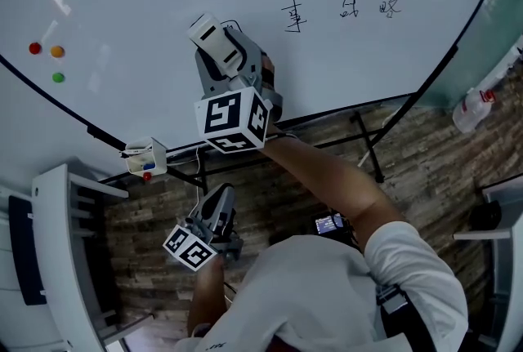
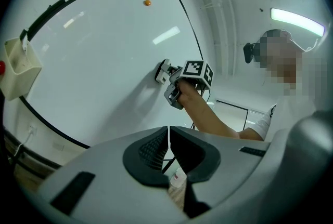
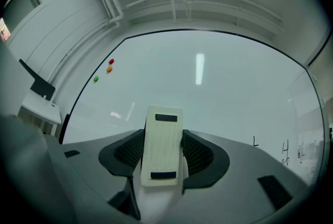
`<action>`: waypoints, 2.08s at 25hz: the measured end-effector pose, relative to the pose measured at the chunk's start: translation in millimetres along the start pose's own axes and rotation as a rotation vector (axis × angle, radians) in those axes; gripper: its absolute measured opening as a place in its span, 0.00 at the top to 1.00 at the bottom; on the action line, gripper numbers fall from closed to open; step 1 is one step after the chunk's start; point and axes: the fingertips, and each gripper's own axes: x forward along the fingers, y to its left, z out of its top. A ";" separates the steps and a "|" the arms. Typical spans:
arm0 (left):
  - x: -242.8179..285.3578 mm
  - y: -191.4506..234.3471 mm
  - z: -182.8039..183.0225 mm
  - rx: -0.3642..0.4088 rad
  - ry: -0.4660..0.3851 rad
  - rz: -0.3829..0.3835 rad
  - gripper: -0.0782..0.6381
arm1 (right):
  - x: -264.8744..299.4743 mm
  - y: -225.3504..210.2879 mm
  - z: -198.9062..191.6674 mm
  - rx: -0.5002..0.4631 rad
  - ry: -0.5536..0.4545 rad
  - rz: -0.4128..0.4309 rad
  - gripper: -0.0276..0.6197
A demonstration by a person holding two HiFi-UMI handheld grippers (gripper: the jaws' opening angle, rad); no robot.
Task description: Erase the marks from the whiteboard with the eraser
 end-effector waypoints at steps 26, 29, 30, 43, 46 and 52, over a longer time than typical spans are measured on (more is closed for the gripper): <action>60.9 -33.3 -26.4 0.006 0.037 -0.024 0.88 | -28.9 -88.2 -25.5 0.003 -0.006 -0.057 0.58; 67.3 -37.6 -29.2 0.005 0.045 -0.034 0.88 | -33.2 -100.7 -29.0 0.000 -0.003 -0.071 0.58; 69.3 -38.8 -30.3 0.006 0.047 -0.038 0.88 | -34.7 -105.3 -30.4 0.001 -0.001 -0.077 0.58; 93.0 -50.5 -42.3 0.010 0.074 -0.056 0.88 | -50.8 -154.5 -49.0 -0.015 0.011 -0.119 0.58; 99.4 -52.7 -45.6 0.009 0.077 -0.060 0.88 | -54.1 -165.1 -53.2 -0.021 0.013 -0.126 0.58; 114.0 -59.9 -52.5 0.006 0.086 -0.076 0.88 | -62.8 -190.8 -61.6 -0.034 0.021 -0.160 0.58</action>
